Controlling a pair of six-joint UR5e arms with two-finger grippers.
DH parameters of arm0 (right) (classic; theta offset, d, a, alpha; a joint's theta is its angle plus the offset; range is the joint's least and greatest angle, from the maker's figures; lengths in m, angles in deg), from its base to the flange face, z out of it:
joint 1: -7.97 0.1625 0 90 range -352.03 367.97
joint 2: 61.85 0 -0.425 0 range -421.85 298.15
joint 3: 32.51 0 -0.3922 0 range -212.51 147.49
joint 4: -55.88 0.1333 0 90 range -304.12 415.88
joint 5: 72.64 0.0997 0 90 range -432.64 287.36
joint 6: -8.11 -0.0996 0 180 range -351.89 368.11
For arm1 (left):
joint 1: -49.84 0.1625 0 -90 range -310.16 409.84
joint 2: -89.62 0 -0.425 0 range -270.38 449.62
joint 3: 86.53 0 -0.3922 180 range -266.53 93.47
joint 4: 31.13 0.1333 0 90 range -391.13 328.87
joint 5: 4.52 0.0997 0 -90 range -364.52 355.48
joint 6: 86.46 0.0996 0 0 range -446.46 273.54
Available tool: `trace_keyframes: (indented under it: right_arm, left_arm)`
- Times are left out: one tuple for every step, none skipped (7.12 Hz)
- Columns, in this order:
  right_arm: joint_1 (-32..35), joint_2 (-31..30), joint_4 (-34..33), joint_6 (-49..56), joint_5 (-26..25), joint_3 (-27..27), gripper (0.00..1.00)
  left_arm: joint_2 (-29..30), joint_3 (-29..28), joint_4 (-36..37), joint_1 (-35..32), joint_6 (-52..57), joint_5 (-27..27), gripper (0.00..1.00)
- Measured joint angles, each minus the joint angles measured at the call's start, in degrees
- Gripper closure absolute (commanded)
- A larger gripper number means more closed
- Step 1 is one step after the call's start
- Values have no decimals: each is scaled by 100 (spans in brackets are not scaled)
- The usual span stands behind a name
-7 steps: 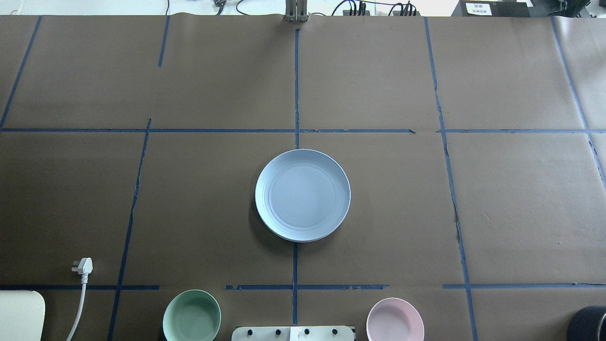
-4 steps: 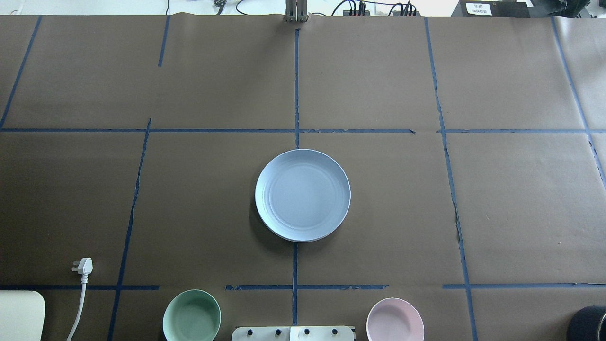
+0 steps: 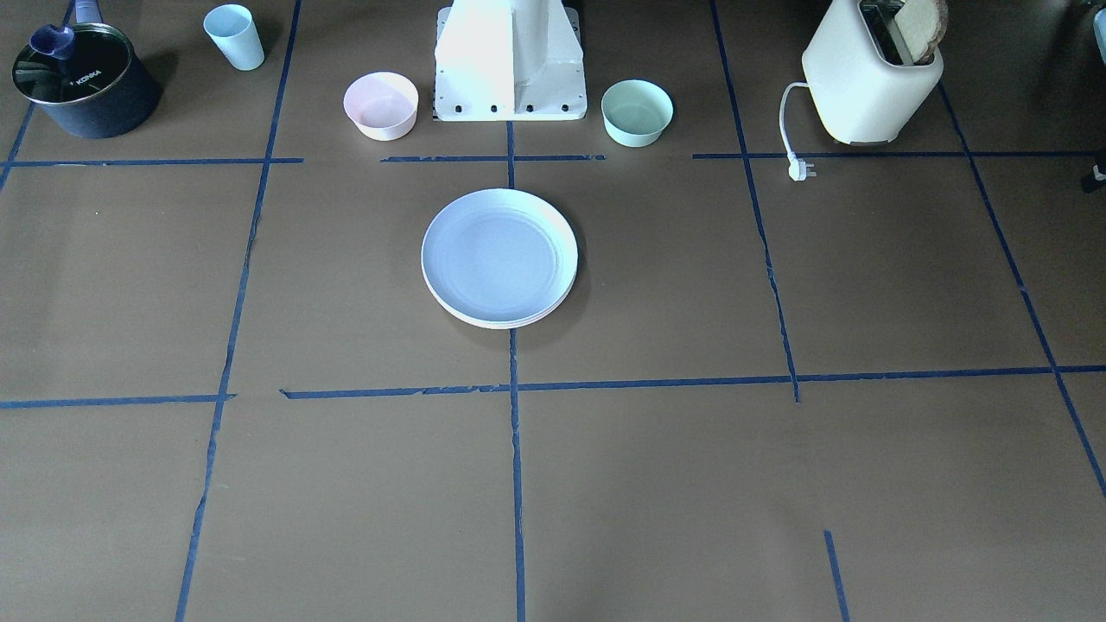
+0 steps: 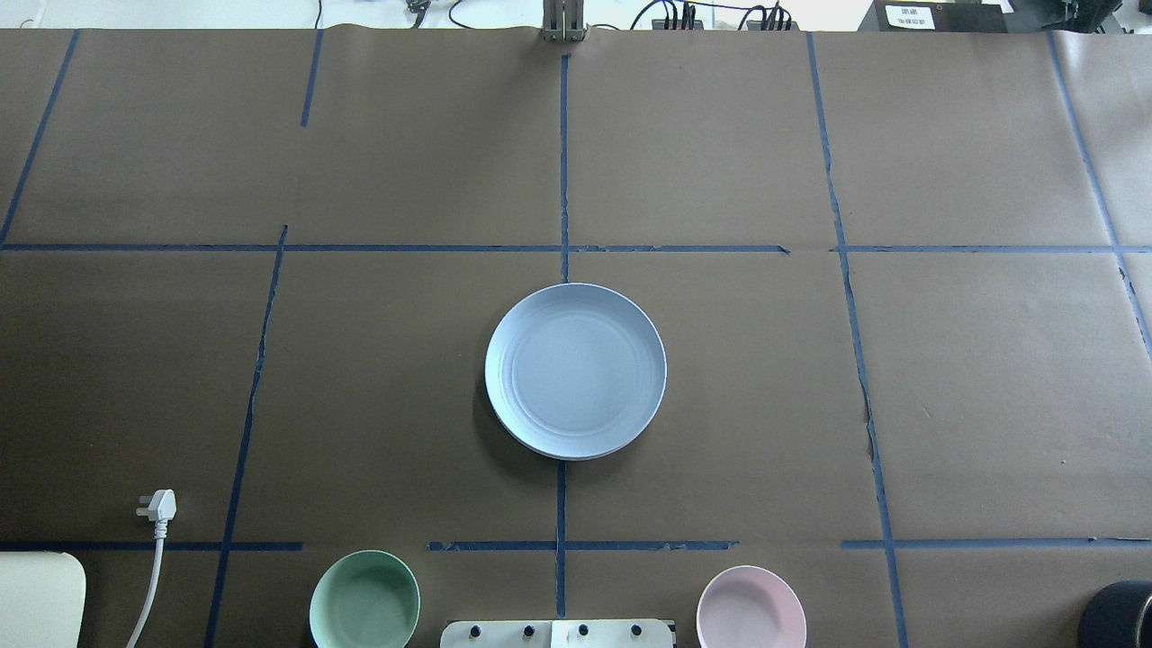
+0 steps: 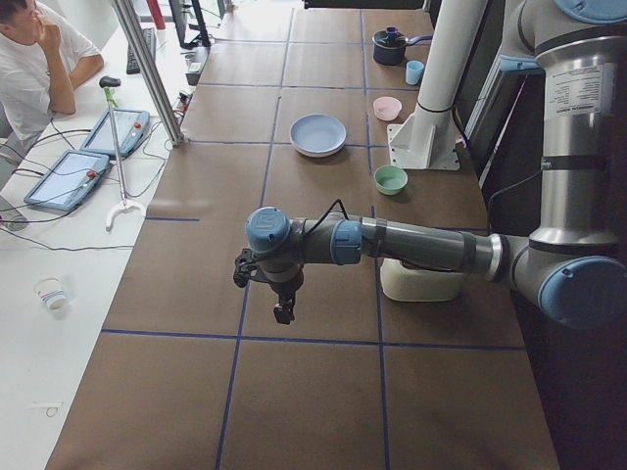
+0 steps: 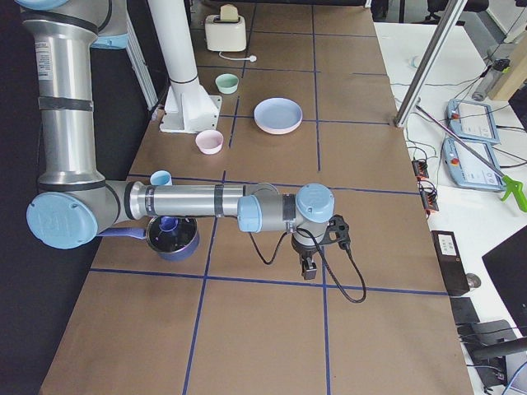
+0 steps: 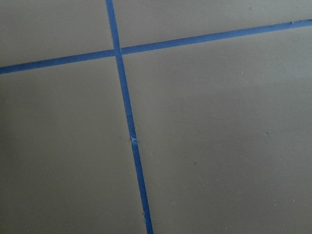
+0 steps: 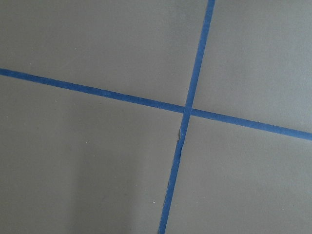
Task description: Stack three plates with pink and blue
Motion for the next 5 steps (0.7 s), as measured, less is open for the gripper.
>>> trace_keyframes:
  right_arm:
    - [0,-5,-4,-2,1,0,0]
    - [1,-19,-6,-7,-7,0,0]
    - [1,-38,-6,-17,-10,-1,0]
    - [0,-65,-5,-24,1,2,0]
    - [1,-69,2,-34,-1,0,0]
  left_arm:
    - [5,-28,-10,0,-1,-1,0]
    - [17,-16,-19,0,-3,-3,0]
    - [38,-24,-25,-1,-6,0,0]
    - [67,-53,-28,1,-8,3,0]
    - [91,-85,-29,4,-4,4,0]
